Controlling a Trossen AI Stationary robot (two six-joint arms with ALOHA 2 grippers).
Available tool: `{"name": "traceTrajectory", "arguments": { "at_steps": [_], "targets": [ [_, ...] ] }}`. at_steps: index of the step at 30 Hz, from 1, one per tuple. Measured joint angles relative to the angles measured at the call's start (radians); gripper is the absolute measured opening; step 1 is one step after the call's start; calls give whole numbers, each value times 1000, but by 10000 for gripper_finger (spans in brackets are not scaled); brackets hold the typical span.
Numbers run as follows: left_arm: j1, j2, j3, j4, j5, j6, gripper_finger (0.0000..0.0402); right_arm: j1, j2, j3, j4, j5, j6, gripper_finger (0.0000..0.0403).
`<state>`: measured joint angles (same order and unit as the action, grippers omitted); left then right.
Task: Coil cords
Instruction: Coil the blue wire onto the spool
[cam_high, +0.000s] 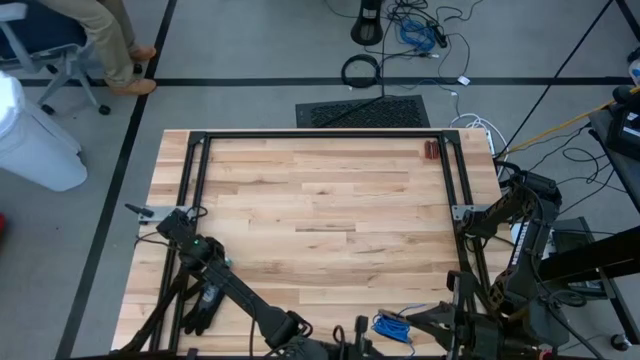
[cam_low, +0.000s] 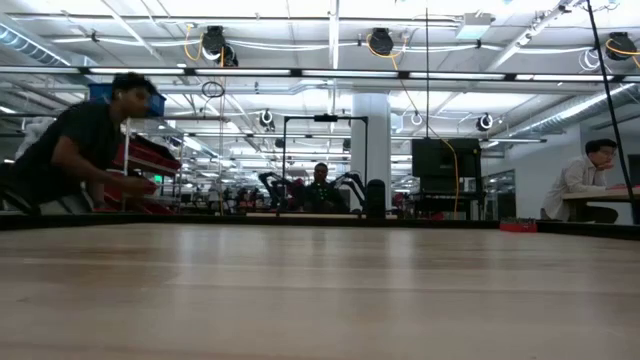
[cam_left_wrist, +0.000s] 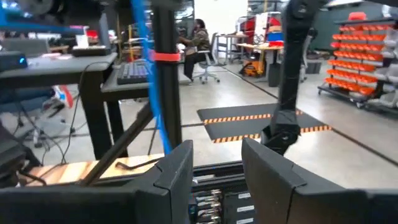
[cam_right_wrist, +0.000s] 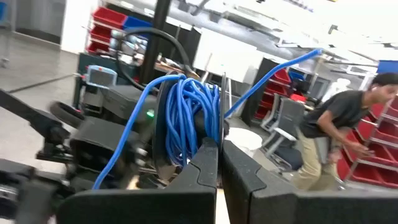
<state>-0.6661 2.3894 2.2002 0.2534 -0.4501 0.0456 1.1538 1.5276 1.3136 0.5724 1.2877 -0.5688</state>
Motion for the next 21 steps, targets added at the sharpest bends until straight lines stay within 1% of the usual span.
{"name": "traceTrajectory", "arguments": {
  "at_steps": [5, 10, 15, 21],
  "targets": [
    [20, 0, 0, -2, -23, -16, 144, -2, 0, 0, 0, -30, 4, 0],
    [23, 0, 0, -10, -23, -40, 143, -2, 0, 0, 0, -31, 4, 0],
    [29, 14, 1, 14, 30, -47, 143, -4, 0, 0, 0, -32, 4, 0],
    [39, 39, 2, 33, 40, -67, 143, -20, 0, 0, -1, -34, 8, 0]
  ]
}}
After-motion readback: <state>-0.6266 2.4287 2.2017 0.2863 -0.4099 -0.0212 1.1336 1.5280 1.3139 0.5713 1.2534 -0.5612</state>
